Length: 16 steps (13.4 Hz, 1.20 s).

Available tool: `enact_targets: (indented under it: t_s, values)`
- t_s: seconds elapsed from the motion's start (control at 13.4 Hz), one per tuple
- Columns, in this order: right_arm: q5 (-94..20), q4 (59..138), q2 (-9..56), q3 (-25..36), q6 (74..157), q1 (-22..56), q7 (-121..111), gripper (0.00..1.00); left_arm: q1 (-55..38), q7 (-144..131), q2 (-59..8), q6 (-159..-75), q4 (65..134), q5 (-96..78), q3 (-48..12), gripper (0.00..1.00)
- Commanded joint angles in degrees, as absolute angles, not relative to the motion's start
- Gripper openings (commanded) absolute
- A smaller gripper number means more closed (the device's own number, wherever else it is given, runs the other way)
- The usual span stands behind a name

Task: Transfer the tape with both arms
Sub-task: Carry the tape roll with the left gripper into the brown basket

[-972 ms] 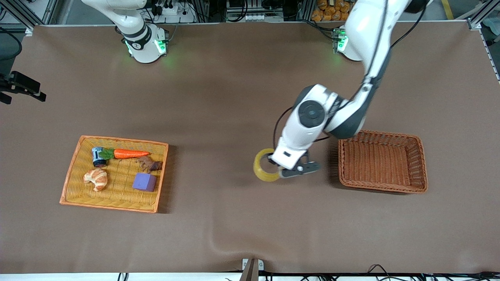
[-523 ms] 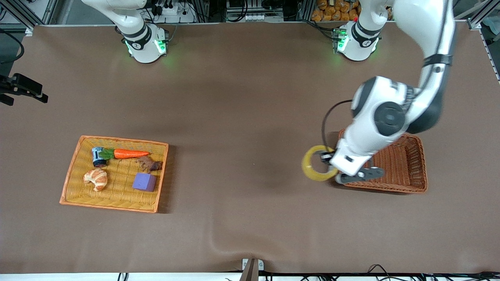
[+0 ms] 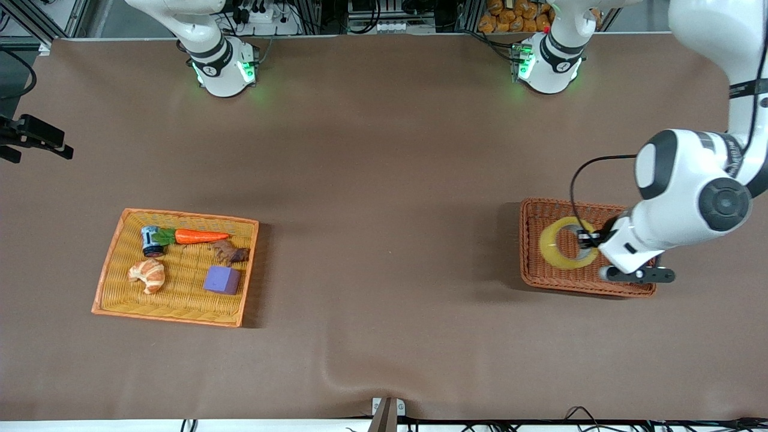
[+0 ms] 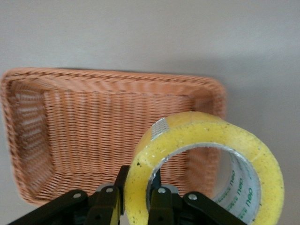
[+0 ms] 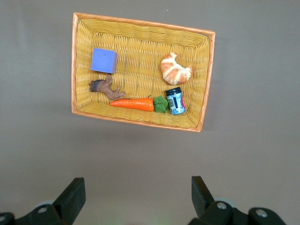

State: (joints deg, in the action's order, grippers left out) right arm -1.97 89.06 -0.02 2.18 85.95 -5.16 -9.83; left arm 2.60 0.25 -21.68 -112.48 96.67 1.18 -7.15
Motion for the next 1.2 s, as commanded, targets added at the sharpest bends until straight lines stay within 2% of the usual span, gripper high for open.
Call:
enact_targets:
  t_s: [0.0,0.22,0.37,0.45,0.52,0.6,0.67,1.12]
  values:
    - [-2.46,88.59,0.09,1.93,85.43,-6.24,-10.02,1.00,7.71,9.98,-17.93,-119.42,105.97,0.97,-8.00,0.00]
    - [-2.37,88.68,0.09,1.93,85.43,-6.77,-10.02,1.00,11.86,17.47,-19.33,-129.00,111.78,0.00,-7.91,0.00]
    - [-2.46,88.68,0.17,1.93,85.43,-7.38,-10.02,1.00,12.56,18.02,-22.13,-130.07,111.19,-0.09,-7.91,0.00]
    - [-2.46,88.77,0.18,1.93,85.43,-7.38,-10.02,1.00,12.92,18.10,-24.24,-131.64,110.31,-0.17,-7.91,0.07]
    - [-2.46,89.03,0.18,1.93,85.17,-7.64,-10.11,1.00,13.27,18.11,-25.30,-132.79,110.04,0.00,-7.91,0.18]
    - [-2.46,89.12,0.18,1.93,84.99,-8.34,-10.54,1.00,12.58,18.28,-25.66,-132.80,109.17,0.00,-7.91,0.64]
    - [-2.46,89.03,0.18,1.93,84.99,-8.78,-11.59,1.00,12.83,18.46,-26.36,-132.89,108.81,0.09,-8.00,1.00]
    - [-2.55,88.95,0.44,1.93,85.69,-8.35,-12.48,1.00,12.13,24.25,-27.25,-131.58,102.31,0.62,-8.00,1.00]
